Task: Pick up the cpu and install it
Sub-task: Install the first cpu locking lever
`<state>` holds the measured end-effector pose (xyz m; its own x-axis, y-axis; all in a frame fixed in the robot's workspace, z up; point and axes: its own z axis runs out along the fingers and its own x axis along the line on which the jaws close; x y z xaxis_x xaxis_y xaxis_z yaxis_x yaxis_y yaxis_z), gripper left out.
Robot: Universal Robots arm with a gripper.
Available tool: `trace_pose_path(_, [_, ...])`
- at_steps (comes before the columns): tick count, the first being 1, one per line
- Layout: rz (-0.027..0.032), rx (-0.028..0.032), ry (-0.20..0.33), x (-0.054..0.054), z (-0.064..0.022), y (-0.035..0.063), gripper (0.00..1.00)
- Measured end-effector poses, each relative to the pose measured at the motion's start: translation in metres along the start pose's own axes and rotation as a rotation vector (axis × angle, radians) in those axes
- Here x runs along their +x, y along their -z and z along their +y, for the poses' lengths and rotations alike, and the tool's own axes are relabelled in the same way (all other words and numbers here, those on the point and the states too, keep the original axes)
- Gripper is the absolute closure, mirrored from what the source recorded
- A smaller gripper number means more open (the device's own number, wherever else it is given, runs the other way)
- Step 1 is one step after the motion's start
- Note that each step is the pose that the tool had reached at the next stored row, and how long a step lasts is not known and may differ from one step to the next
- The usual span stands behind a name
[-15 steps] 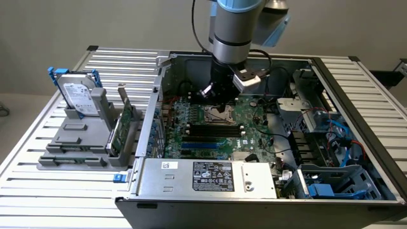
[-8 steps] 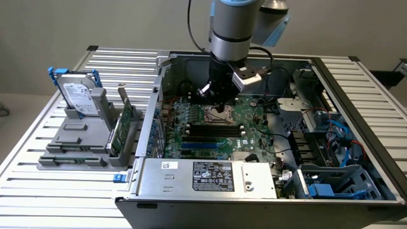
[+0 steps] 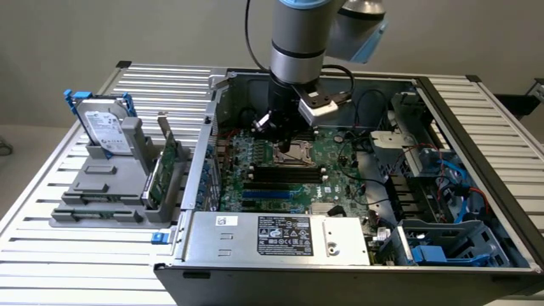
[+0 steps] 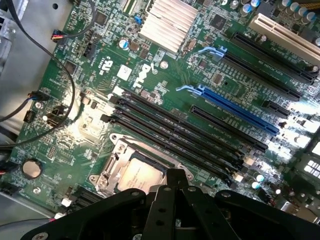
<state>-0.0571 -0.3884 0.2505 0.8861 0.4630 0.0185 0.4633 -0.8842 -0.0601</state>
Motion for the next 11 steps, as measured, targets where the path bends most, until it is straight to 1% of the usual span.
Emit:
trace_pose_path(2, [-0.0038,0.0019,0.000,-0.0021,0.0010,0.0012,0.89])
trace_pose_path(3, [-0.0046,0.0023,-0.001,-0.0027,0.0018,0.0017,0.89])
trace_pose_path(6, [-0.0058,0.0031,-0.004,-0.0044,0.0035,0.0020,0.89])
trace_pose_path(11, [-0.0071,0.0039,-0.009,-0.0066,0.0027,0.0018,0.89])
